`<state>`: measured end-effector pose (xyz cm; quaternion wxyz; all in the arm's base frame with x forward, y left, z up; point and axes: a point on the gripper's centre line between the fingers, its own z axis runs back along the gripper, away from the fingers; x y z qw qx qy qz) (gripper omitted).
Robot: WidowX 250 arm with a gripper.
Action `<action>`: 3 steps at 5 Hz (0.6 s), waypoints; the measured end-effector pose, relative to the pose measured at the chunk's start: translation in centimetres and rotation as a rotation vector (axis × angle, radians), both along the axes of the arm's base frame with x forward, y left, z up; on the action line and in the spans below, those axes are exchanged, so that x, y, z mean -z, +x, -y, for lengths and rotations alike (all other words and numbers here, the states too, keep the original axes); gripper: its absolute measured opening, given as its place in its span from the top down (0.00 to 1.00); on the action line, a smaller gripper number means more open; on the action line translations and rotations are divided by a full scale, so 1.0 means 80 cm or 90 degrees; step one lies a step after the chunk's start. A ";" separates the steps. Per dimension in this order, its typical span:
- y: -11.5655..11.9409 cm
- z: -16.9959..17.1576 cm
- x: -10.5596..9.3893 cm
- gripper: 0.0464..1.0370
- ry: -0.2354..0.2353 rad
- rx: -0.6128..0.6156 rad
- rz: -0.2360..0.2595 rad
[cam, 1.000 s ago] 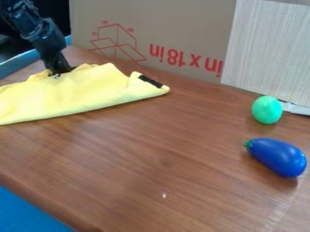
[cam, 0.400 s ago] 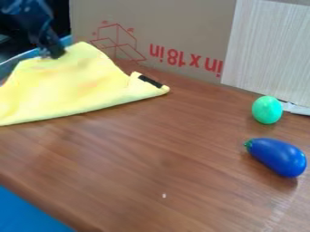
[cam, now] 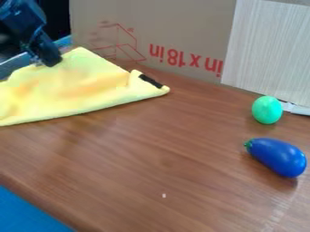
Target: Unfold the cloth from top left to bottom right
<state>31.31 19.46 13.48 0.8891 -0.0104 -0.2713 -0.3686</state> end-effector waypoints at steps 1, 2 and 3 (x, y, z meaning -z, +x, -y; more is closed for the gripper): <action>-0.027 0.029 0.014 1.00 0.013 0.020 -0.021; -0.052 0.051 0.022 1.00 0.021 0.038 -0.026; -0.069 0.067 0.023 1.00 0.012 0.046 -0.037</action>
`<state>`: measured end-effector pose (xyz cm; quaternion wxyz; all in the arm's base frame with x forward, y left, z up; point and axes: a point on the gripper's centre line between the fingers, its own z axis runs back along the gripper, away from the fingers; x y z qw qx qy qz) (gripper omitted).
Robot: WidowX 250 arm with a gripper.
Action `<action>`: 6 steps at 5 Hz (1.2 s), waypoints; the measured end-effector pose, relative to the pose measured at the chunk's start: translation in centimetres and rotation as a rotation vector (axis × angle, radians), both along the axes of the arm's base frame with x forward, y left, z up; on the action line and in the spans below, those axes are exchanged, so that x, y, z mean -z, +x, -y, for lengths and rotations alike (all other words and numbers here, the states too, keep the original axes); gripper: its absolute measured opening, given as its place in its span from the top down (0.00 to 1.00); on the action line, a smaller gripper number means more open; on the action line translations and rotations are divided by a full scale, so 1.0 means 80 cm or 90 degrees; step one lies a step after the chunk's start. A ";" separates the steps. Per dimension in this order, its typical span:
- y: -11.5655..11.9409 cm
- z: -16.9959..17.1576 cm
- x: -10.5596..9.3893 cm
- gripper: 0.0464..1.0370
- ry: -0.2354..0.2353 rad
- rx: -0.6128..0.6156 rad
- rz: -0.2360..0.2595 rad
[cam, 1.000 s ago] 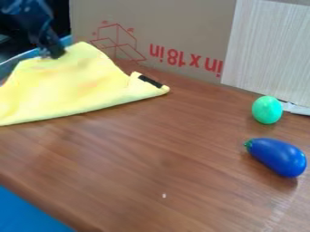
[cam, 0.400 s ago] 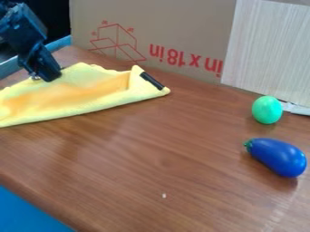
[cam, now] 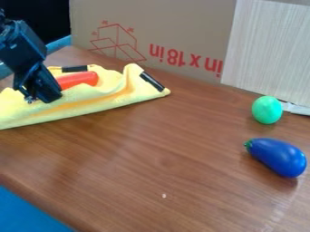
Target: Unfold the cloth from top left to bottom right
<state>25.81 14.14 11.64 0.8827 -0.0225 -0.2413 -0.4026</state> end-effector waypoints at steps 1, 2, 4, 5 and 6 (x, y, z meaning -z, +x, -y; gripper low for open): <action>-0.014 0.012 0.001 1.00 -0.007 0.005 -0.017; -0.033 0.028 0.009 1.00 -0.008 0.022 -0.026; -0.062 0.055 0.031 1.00 0.014 0.059 -0.034; -0.064 0.062 0.040 1.00 0.022 0.057 -0.054; -0.063 0.072 0.043 1.00 0.023 0.047 -0.089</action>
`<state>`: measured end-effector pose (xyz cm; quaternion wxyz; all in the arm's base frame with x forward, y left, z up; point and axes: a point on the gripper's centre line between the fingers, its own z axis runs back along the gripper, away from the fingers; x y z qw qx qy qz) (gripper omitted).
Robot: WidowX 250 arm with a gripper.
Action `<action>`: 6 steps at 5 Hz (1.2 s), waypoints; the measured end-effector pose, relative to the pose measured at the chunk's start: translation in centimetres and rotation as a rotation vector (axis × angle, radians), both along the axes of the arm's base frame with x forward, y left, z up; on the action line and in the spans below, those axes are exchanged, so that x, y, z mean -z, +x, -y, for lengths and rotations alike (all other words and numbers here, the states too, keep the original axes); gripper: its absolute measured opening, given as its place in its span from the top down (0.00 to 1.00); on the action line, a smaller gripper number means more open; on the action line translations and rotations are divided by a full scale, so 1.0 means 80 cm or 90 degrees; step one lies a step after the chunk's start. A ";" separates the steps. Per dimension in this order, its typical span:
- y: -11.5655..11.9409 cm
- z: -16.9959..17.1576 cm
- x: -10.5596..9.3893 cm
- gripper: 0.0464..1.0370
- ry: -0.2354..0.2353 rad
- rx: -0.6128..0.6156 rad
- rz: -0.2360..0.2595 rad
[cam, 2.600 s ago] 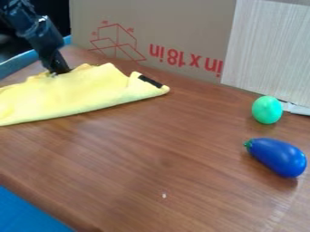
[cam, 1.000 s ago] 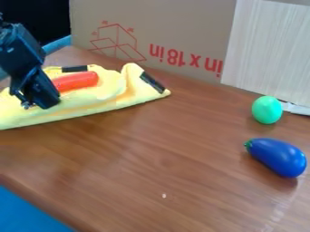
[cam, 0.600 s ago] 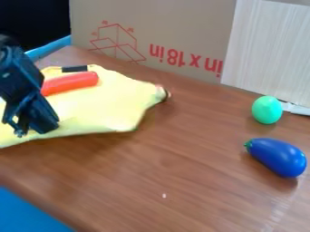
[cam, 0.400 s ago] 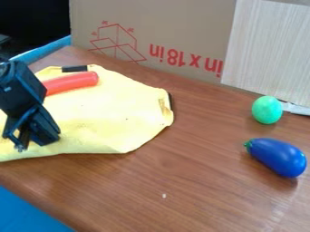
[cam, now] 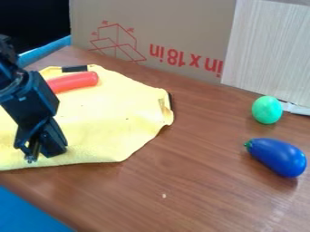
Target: Unfold the cloth from top left to bottom right
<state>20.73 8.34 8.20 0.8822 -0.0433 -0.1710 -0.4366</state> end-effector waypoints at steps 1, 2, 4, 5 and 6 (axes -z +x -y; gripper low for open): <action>-0.002 0.011 -0.005 1.00 -0.020 -0.008 -0.038; -0.005 0.019 -0.007 0.98 -0.039 -0.011 -0.062; 0.000 0.016 -0.022 0.59 -0.054 -0.004 -0.071; 0.002 0.010 -0.031 0.28 -0.066 -0.004 -0.075; 0.005 0.005 -0.046 0.04 -0.087 0.004 -0.085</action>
